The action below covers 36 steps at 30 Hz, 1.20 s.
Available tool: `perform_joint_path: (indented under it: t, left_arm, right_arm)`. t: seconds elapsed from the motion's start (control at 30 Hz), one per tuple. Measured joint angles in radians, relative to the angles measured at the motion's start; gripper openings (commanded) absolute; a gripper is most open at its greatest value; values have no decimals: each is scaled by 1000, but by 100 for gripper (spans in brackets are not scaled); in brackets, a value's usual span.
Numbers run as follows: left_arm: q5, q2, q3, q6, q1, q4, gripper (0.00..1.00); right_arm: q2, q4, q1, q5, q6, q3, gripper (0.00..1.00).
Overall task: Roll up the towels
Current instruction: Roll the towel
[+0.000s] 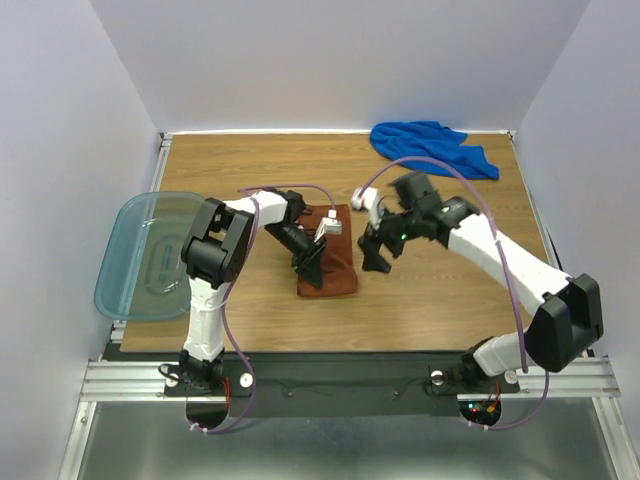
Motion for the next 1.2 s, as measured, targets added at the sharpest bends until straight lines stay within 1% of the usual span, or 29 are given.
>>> perform_joint_path:
  t: [0.17,0.27,0.33,0.5,0.6,0.63,0.67,0.7,0.8,0.83,0.9,0.93,0.97,1.0,1.03,1.1,1.13,1.2]
  left_arm:
    - [23,53,48,-3,8,-73,29]
    - [34,77,67,-13,12,-103,30]
    - [37,87,74,-19,12,-114,30]
    - [50,108,84,-26,19,-144,31]
    - [57,117,90,-28,25,-155,31]
    - [56,118,91,-28,27,-156,31]
    - [55,118,91,-28,28,-158,32]
    - [53,118,92,-28,29,-160,34]
    - [48,118,94,-27,31,-163,41]
    - [48,117,94,-27,31,-162,48]
    - [39,113,94,-26,35,-159,54]
    - [33,108,94,-24,37,-158,59]
    - [24,100,93,-23,38,-157,61]
    - [16,90,92,-23,39,-157,67]
    - [2,77,90,-22,41,-153,68]
    - [-26,51,90,-18,52,-149,70]
    - [-42,41,90,-17,62,-143,71]
    - [-70,23,95,-13,94,-134,72]
  right_arm:
    - [19,85,209,196,-56,-95,92]
    - [66,185,342,331,-91,-138,90]
    - [120,250,420,392,-112,-163,89]
    - [213,414,511,517,-158,-245,87]
    - [239,509,531,588,-192,-296,77]
    - [246,546,536,611,-203,-308,64]
    - [248,565,537,623,-208,-311,56]
    - [252,593,537,638,-216,-316,44]
    - [263,626,537,655,-220,-321,31]
    - [261,636,537,656,-218,-326,26]
    - [259,636,537,653,-215,-327,25]
    - [257,634,537,645,-207,-327,24]
    - [255,629,536,634,-199,-327,24]
    - [253,620,533,612,-188,-326,21]
    - [251,615,529,599,-180,-325,20]
    - [249,590,510,554,-161,-313,14]
    - [249,578,495,526,-146,-306,7]
    - [249,560,473,476,-124,-295,5]
